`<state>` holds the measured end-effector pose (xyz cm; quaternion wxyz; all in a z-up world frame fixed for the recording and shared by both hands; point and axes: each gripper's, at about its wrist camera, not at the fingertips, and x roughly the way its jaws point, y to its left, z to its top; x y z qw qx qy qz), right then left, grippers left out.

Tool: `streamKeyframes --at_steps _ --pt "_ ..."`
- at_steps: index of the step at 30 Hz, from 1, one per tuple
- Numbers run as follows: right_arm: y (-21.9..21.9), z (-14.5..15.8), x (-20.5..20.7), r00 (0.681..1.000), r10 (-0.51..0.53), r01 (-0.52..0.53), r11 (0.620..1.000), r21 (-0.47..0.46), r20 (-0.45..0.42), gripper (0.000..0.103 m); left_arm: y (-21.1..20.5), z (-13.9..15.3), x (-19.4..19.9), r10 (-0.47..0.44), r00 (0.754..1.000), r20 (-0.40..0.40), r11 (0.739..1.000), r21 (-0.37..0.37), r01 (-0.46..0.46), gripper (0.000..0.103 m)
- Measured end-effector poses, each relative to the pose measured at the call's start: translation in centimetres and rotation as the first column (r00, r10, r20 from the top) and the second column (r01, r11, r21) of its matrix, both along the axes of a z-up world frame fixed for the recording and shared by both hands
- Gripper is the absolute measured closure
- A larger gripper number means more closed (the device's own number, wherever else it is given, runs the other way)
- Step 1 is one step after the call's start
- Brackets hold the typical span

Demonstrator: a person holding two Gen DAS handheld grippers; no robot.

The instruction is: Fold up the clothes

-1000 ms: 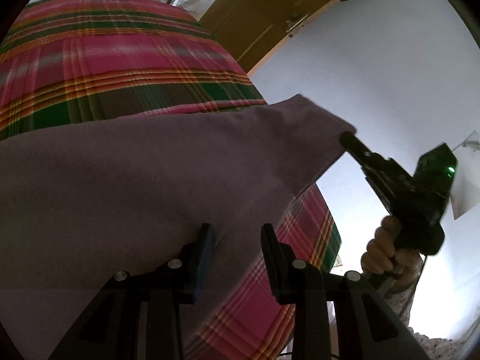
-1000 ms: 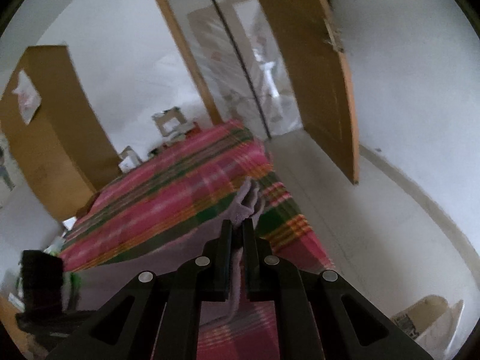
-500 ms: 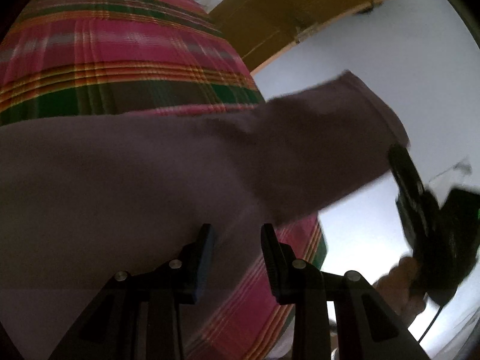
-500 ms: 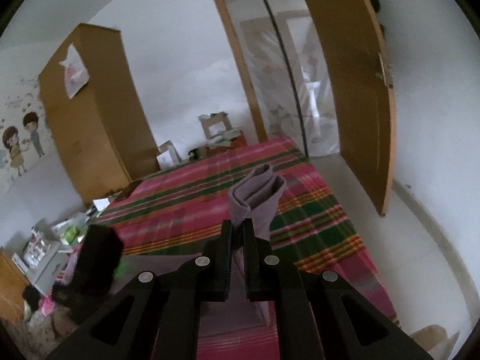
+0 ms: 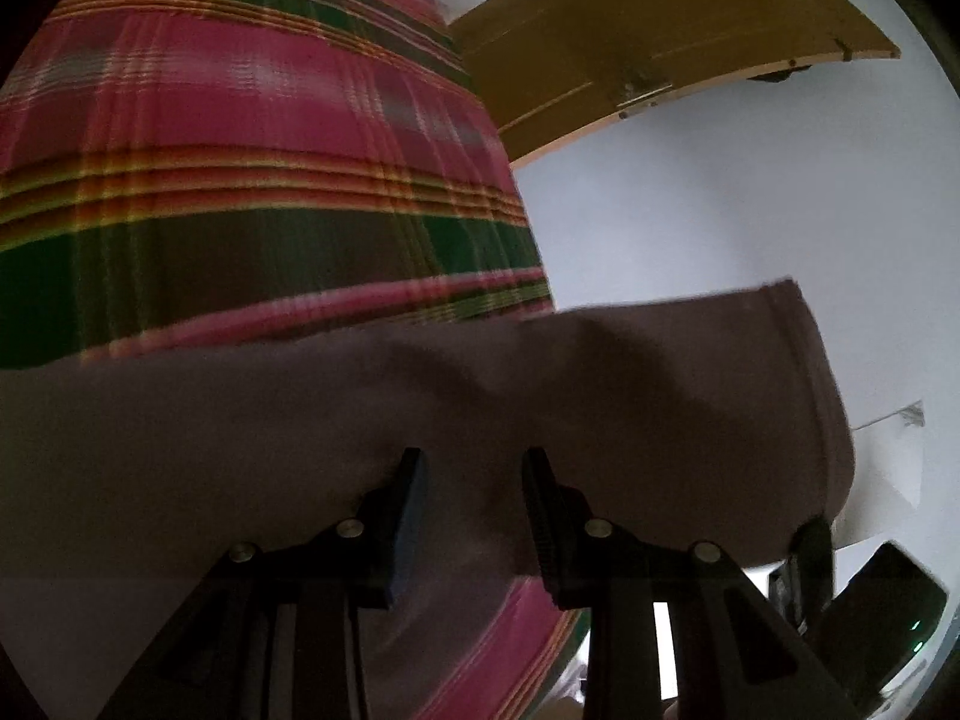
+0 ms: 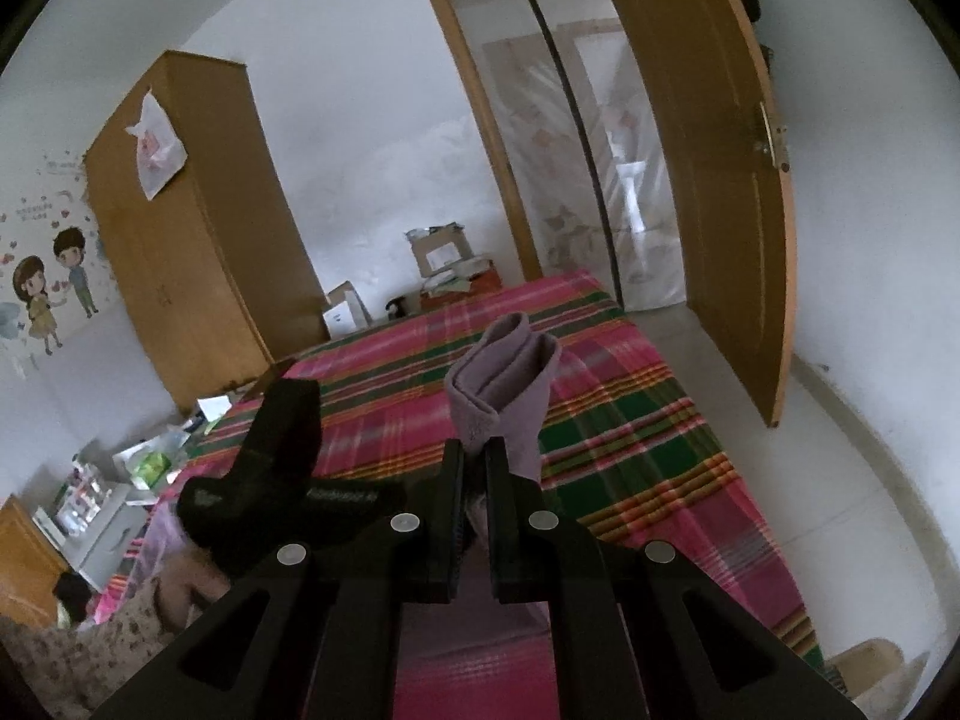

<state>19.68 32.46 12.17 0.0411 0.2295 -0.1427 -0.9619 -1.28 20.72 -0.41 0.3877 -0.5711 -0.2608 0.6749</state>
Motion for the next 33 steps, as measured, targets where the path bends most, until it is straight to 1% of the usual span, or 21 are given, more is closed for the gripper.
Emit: streamKeyframes --at_steps 2,4,7,9,10,15,17,19,23,26,28,33 --pt "-0.1 -0.1 0.0 1.0 0.005 -0.005 1.0 -0.006 0.001 0.096 0.6 -0.2 -0.7 0.005 1.0 0.021 1.0 0.014 -0.005 0.07" --pt "-0.1 -0.2 0.1 1.0 0.011 -0.011 1.0 -0.013 0.001 0.096 0.8 -0.6 -1.3 0.03 0.999 0.045 0.999 0.044 -0.032 0.07" --pt "-0.2 -0.5 0.3 1.0 0.019 -0.019 1.0 -0.025 -0.002 0.096 1.2 -1.1 -2.1 0.032 0.997 0.069 0.997 0.069 -0.037 0.07" --pt "-0.4 -0.7 0.2 1.0 0.025 -0.025 0.999 -0.032 0.004 0.096 1.0 -1.7 -2.7 0.052 0.993 0.109 0.994 0.093 -0.062 0.07" --pt "-0.4 -0.8 0.2 1.0 0.028 -0.028 0.999 -0.035 0.007 0.096 0.8 -1.7 -2.8 0.06 0.992 0.114 0.992 0.108 -0.073 0.07" --pt "-1.0 -1.4 0.0 0.999 0.049 -0.048 0.998 -0.047 0.021 0.096 0.3 -1.8 -3.4 0.101 0.989 0.107 0.985 0.13 -0.115 0.07" --pt "-1.3 -1.5 0.0 0.998 0.056 -0.054 0.997 -0.052 0.025 0.096 -0.2 -1.7 -3.4 0.124 0.987 0.107 0.983 0.12 -0.136 0.07" --pt "-1.9 -1.7 -0.1 0.997 0.07 -0.068 0.996 -0.05 0.032 0.096 -0.6 -1.3 -3.3 0.141 0.986 0.089 0.982 0.117 -0.151 0.07" --pt "-2.9 -1.9 -0.3 0.995 0.093 -0.091 0.995 -0.047 0.036 0.096 -1.3 -0.6 -3.0 0.157 0.985 0.064 0.976 0.143 -0.165 0.07" --pt "-3.8 -2.0 -0.5 0.992 0.117 -0.115 0.992 -0.049 0.041 0.096 -2.0 -0.6 -3.4 0.185 0.981 0.065 0.974 0.118 -0.192 0.07" --pt "-4.5 -2.1 -0.6 0.99 0.132 -0.13 0.99 -0.047 0.043 0.096 -2.4 -0.7 -3.4 0.2 0.977 0.075 0.972 0.114 -0.207 0.07" --pt "-5.6 -2.6 -1.2 0.987 0.152 -0.149 0.988 -0.047 0.058 0.096 -4.0 0.9 -2.5 0.192 0.98 0.04 0.974 0.116 -0.196 0.07"
